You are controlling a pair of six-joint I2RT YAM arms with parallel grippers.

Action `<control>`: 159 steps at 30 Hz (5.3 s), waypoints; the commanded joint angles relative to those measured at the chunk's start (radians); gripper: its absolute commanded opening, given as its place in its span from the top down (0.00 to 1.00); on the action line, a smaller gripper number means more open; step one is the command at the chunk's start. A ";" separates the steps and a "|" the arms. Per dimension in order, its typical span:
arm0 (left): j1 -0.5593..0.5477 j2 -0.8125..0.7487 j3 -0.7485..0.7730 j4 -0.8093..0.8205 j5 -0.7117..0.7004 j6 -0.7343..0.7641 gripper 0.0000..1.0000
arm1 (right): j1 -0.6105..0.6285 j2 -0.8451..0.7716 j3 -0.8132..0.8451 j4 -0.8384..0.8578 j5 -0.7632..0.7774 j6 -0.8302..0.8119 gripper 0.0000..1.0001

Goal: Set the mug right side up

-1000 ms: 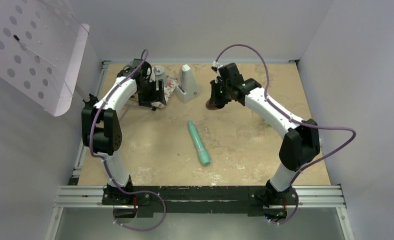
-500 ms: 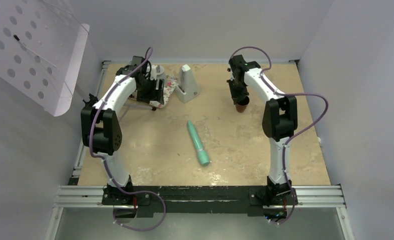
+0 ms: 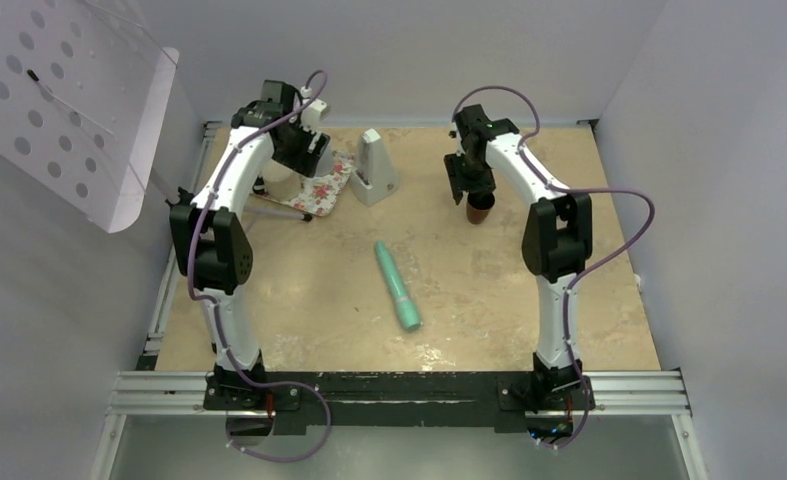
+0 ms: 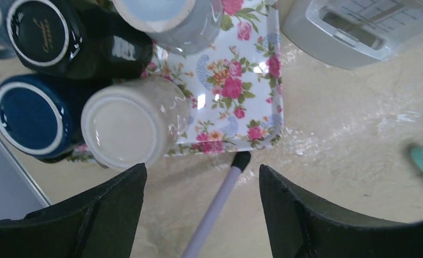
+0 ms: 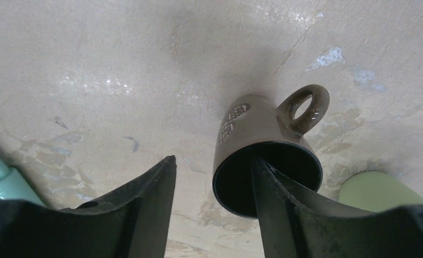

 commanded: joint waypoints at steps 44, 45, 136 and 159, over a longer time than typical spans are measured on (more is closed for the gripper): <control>0.009 0.137 -0.019 0.305 0.196 0.153 0.35 | 0.020 -0.428 -0.355 0.244 -0.037 0.007 0.42; 0.010 0.128 -0.032 0.299 0.200 0.163 0.34 | 0.020 -0.433 -0.366 0.247 -0.037 0.007 0.41; 0.010 -0.210 -0.147 -0.058 0.456 -0.668 0.15 | 0.290 -0.422 -0.795 1.716 -0.573 0.817 1.00; 0.007 -0.201 -0.102 -0.145 -0.039 -0.052 0.01 | 0.429 -0.591 -0.714 0.119 0.106 0.382 1.00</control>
